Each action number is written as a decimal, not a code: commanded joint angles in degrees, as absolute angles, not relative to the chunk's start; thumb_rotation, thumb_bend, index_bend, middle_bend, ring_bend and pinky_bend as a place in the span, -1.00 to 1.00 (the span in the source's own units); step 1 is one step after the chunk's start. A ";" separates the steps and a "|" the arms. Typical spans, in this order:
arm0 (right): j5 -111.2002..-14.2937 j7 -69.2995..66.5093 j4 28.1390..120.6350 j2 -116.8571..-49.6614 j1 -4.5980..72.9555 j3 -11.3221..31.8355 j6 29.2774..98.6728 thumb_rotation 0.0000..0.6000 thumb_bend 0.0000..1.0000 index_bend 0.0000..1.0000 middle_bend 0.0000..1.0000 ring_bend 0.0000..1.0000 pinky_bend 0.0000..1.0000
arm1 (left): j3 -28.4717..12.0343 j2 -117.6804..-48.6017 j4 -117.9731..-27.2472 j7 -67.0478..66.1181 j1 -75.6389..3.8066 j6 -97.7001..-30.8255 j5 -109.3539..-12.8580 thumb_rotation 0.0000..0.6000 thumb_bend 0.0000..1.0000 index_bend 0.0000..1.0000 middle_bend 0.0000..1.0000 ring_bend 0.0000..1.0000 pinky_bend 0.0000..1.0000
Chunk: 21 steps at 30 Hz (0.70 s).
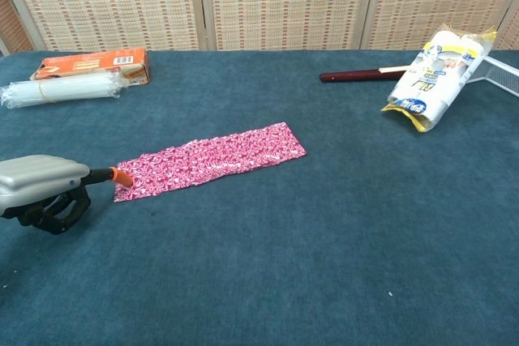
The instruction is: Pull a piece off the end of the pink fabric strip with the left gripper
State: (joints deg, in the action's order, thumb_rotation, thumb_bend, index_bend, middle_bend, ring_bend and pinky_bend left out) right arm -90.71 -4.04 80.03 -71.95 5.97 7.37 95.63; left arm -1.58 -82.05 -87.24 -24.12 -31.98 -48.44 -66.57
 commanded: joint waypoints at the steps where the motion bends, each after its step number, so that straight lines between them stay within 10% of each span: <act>1: -90.79 -4.07 80.03 -71.94 5.96 7.32 95.61 1.00 0.15 -1.00 -1.00 -1.00 -0.80 | -1.29 -81.95 -87.20 -24.10 -32.09 -48.48 -66.19 1.00 0.57 -0.73 0.44 0.48 0.54; 21: -91.23 -4.31 80.05 -71.91 5.80 7.10 95.76 1.00 0.15 -1.00 -1.00 -1.00 -0.80 | 3.49 -76.73 -89.70 -24.53 -27.77 -54.25 -65.19 1.00 0.58 -0.53 0.44 0.49 0.55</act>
State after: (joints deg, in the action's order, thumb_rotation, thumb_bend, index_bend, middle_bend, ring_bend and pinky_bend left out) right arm -91.23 -4.31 80.05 -71.92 5.80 7.10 95.75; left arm 3.17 -77.07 -89.49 -24.58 -28.15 -53.86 -65.08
